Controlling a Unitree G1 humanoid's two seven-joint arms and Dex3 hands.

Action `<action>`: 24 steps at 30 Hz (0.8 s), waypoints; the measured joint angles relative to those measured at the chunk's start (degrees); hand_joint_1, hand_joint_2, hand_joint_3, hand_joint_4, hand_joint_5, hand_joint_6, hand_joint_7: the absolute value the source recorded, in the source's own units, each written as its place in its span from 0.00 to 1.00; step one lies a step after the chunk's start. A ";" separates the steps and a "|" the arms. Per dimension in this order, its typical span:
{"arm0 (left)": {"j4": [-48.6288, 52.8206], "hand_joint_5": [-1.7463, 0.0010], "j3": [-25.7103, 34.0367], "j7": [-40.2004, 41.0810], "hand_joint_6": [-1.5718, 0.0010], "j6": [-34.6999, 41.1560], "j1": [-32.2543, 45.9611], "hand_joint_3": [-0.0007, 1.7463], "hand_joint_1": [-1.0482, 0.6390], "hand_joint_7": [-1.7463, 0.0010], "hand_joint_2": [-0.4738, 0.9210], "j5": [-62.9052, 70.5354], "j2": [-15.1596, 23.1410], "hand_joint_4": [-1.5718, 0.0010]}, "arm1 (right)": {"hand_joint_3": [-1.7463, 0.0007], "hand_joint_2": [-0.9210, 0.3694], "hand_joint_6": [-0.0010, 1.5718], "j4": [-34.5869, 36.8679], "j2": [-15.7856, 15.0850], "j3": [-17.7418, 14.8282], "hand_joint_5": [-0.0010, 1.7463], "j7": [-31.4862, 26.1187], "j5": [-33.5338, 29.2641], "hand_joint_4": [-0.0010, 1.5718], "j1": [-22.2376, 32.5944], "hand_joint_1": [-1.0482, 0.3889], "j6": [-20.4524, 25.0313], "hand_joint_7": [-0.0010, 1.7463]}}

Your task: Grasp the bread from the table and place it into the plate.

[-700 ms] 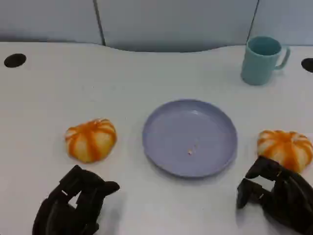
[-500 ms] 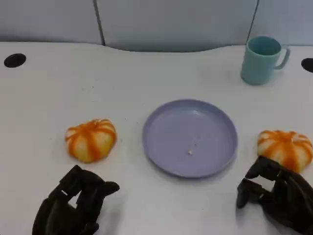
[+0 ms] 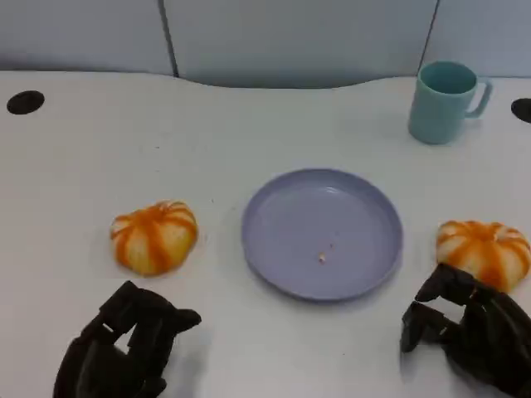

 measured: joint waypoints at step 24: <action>-10.52 0.88 -3.96 23.08 0.80 -14.52 -13.75 0.00 0.33 1.00 0.95 64.81 21.57 0.86 | 0.46 0.36 0.49 1.86 1.51 0.13 0.85 -0.94 -0.22 0.47 -1.23 0.44 -1.65 0.64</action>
